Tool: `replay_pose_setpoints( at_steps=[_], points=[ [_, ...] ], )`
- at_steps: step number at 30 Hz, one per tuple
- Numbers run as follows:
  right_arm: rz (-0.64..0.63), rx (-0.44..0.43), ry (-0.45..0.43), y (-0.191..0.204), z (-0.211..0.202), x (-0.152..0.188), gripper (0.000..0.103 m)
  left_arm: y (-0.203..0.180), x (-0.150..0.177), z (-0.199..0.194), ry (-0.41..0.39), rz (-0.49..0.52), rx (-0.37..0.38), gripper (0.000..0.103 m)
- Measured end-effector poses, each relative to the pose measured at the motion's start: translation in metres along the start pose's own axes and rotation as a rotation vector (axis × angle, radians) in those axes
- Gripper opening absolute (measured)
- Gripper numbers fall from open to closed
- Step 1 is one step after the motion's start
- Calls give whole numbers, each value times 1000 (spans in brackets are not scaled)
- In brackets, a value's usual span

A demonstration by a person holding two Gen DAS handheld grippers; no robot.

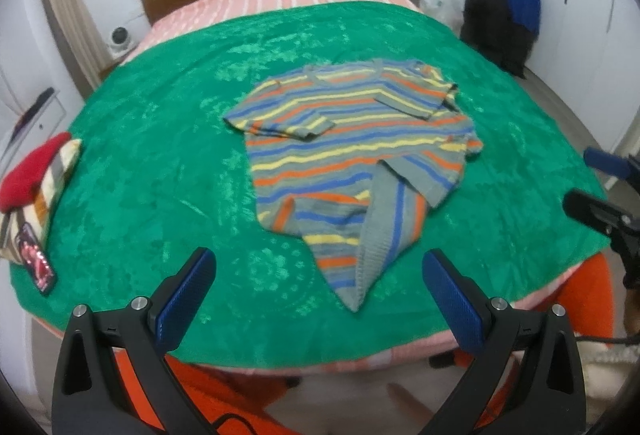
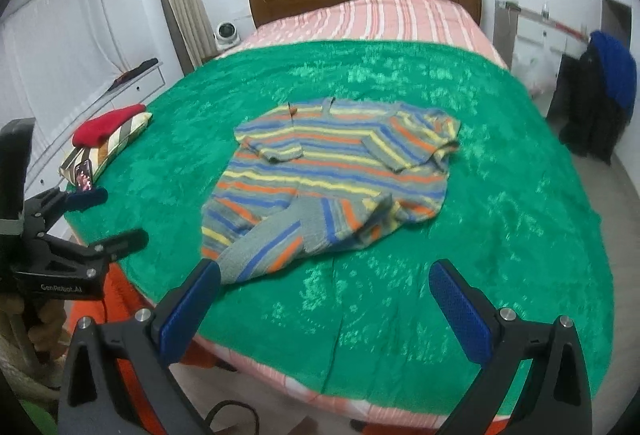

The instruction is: Fold small clothes

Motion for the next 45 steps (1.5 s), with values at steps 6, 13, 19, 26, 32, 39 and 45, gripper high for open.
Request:
replay_pose_setpoints(
  at_steps=[6, 13, 19, 26, 32, 39, 45],
  points=[
    [-63, 81, -85, 4, -9, -4, 103, -4, 0, -1, -3, 1, 1, 103],
    [-141, 136, -133, 15, -11, -3, 103, 1, 0, -5, -22, -26, 3, 103],
    [-149, 137, -129, 17, -9, -1, 103, 2, 0, -5, -26, -40, -6, 103],
    [-153, 131, -128, 18, -8, 0, 103, 3, 0, -4, -23, -43, 5, 103],
    [-160, 124, -125, 21, -7, 1, 103, 4, 0, -3, -27, -51, 3, 103],
    [-162, 120, -117, 22, -6, 2, 103, 4, 1, -2, -22, -52, 1, 103],
    [-169, 115, -115, 24, -6, 1, 103, 3, 1, -1, -24, -53, 0, 103]
  ],
)
Point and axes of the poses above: each gripper's, at about its wrist camera, not at the fingertips, and z roughly the way its jaws point, y to its left, x to its underside, the point moved 1 cm from there along z, roughly the way its jaws point, and after that the axes turned 7 degrees about x, right-handed, at the moved point
